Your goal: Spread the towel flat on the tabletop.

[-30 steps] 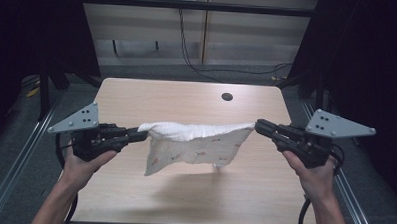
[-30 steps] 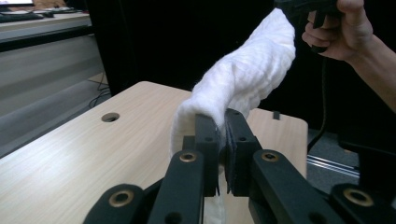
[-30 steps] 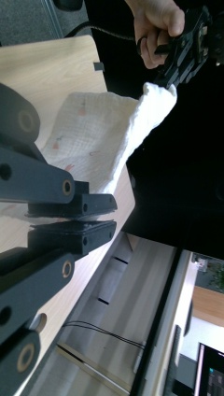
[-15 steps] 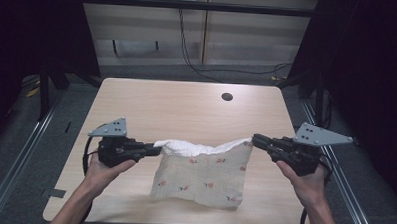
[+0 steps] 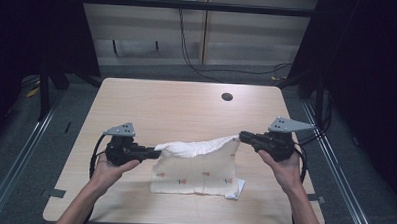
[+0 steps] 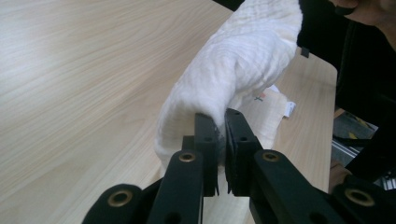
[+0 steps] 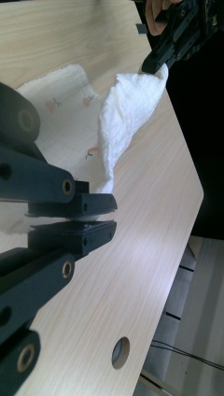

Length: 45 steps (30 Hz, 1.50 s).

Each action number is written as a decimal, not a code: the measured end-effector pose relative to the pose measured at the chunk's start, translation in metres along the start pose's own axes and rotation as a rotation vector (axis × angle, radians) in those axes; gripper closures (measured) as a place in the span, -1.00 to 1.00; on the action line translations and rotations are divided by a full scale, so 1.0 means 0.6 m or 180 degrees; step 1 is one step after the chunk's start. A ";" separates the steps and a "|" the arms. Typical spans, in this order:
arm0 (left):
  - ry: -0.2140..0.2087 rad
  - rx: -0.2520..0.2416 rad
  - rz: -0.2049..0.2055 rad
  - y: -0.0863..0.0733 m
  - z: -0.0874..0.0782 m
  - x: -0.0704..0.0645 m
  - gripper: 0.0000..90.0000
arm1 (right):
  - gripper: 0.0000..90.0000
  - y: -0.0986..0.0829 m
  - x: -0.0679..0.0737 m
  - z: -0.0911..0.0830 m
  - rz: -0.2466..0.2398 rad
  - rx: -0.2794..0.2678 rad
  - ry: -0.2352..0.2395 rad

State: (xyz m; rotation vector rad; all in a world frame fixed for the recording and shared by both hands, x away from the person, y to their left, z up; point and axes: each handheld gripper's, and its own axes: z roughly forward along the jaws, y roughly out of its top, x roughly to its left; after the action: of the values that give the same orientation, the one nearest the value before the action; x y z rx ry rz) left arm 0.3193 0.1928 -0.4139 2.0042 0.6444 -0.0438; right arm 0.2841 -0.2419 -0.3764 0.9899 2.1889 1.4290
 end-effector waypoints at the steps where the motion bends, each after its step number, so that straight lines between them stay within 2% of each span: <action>1: 0.0018 0.0001 -0.0029 0.000 0.000 0.003 0.89 | 0.90 0.000 0.000 0.005 -0.0014 0.0024 -0.0012; 6: 0.0059 0.0062 -0.0077 0.004 0.012 0.023 0.89 | 0.90 -0.002 -0.014 0.026 0.0045 0.0090 -0.0062; 8: 0.0099 0.0080 -0.0150 0.005 0.021 0.037 0.88 | 0.89 -0.004 -0.024 0.038 0.0066 0.0107 -0.0074; 10: 0.0071 -0.0001 -0.0229 0.004 0.029 0.053 0.87 | 0.89 -0.006 -0.030 0.047 0.0049 0.0128 -0.0101; 14: 0.0158 -0.0098 -0.0421 -0.005 0.047 0.086 0.81 | 0.87 -0.018 -0.046 0.072 0.0079 0.0211 -0.0089; 17: 0.0185 -0.0049 -0.0416 -0.009 0.061 0.100 0.79 | 0.89 -0.036 -0.063 0.097 0.0155 0.0306 -0.0135; 19: 0.0185 -0.0094 -0.0422 -0.009 0.064 0.107 0.78 | 0.89 -0.043 -0.070 0.108 0.0179 0.0346 -0.0152; 21: 0.0240 -0.0117 -0.0424 -0.010 0.067 0.115 0.78 | 0.89 -0.048 -0.077 0.119 0.0203 0.0384 -0.0160; 25: 0.0318 -0.0181 -0.0519 -0.012 0.068 0.132 0.69 | 0.83 -0.049 -0.092 0.137 0.0296 0.0460 -0.0203; 27: 0.0431 -0.0247 -0.0539 -0.009 0.064 0.134 0.47 | 0.73 -0.050 -0.099 0.143 0.0334 0.0501 -0.0273; 28: 0.0491 -0.0259 -0.0498 -0.006 0.061 0.135 0.36 | 0.63 -0.049 -0.103 0.147 0.0345 0.0542 -0.0340; 30: 0.0589 -0.0299 -0.0499 -0.001 0.052 0.134 0.24 | 0.57 -0.049 -0.110 0.148 0.0387 0.0574 -0.0413; 31: 0.0586 -0.0301 -0.0477 -0.001 0.047 0.135 0.19 | 0.52 -0.049 -0.112 0.146 0.0401 0.0568 -0.0449; 33: 0.0615 -0.0301 -0.0450 -0.001 0.040 0.132 0.17 | 0.51 -0.050 -0.112 0.141 0.0423 0.0565 -0.0449; 38: 0.0590 -0.0237 -0.0435 -0.009 0.030 0.126 0.13 | 0.41 -0.055 -0.100 0.134 0.0334 0.0600 -0.0439; 42: 0.0545 -0.0178 -0.0429 -0.019 0.028 0.121 0.19 | 0.39 -0.060 -0.086 0.127 0.0263 0.0635 -0.0402; 45: 0.0415 0.0036 -0.0349 -0.032 0.046 0.113 0.33 | 0.39 -0.067 -0.074 0.128 0.0227 0.0673 -0.0273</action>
State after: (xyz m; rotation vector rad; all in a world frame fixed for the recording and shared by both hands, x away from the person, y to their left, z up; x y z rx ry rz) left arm 0.3749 0.2058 -0.4632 1.9930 0.8388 0.0178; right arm 0.3477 -0.2328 -0.4497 1.1883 2.2968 1.1777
